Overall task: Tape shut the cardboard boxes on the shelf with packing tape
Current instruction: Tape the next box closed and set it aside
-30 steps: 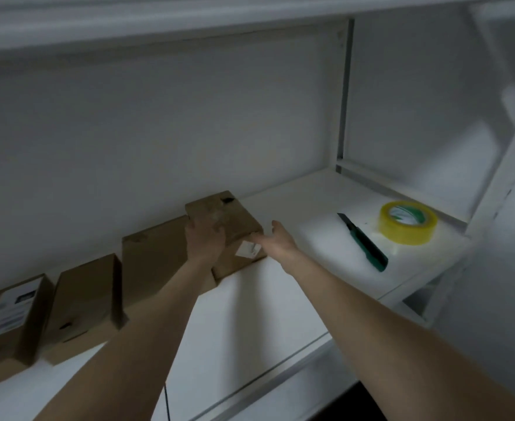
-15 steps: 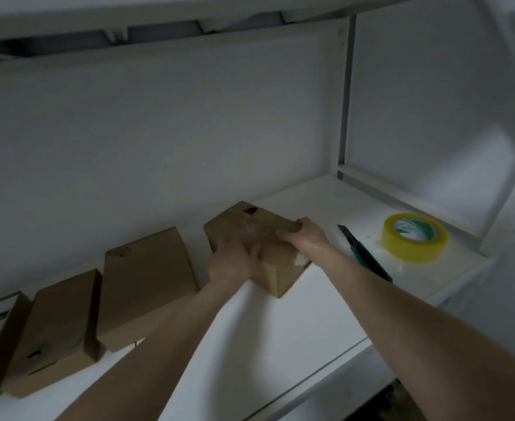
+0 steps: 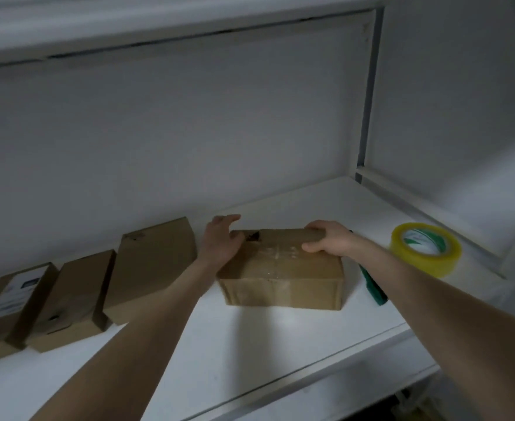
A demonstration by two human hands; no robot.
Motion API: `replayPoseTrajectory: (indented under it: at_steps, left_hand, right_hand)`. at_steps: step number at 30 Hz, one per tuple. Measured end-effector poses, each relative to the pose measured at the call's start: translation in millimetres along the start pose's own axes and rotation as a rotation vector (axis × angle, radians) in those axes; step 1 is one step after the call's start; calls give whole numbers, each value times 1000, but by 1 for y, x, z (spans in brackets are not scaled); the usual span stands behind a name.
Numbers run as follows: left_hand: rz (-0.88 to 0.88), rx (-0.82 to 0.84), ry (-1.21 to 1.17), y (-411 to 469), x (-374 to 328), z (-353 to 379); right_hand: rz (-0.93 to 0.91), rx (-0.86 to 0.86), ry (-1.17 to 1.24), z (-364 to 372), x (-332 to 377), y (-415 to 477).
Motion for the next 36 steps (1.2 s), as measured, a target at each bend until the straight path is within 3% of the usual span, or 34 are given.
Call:
replayPoseTrajectory:
  at_steps: [5, 9, 14, 23, 28, 32, 36]
  left_hand:
    - [-67, 219, -121, -4, 2, 10]
    - [-34, 174, -177, -8, 10, 11]
    - [-97, 220, -339, -15, 9, 15]
    - [-90, 143, -352, -18, 2, 24]
    - [10, 118, -386, -22, 13, 17]
    - [-55, 75, -436, -20, 14, 21]
    - [-53, 156, -325, -12, 13, 24]
  right_hand:
    - [-43, 54, -57, -3, 3, 3]
    - [-42, 32, -142, -6, 6, 7]
    - [45, -141, -204, -11, 4, 10]
    - [97, -229, -212, -8, 4, 5]
    - [121, -276, -199, 0, 4, 2]
    - [138, -295, -197, 2, 5, -1]
    - [134, -329, -214, 4, 10, -5]
Point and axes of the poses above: each hand's wrist, its own y-axis towards the middle knuckle, its own z-axis out of the palm, x = y × z, the point moved 3 cm from there along y, towards the middle knuckle, and after that the axes turned 8 degrees about z, right-handed, at the moved point
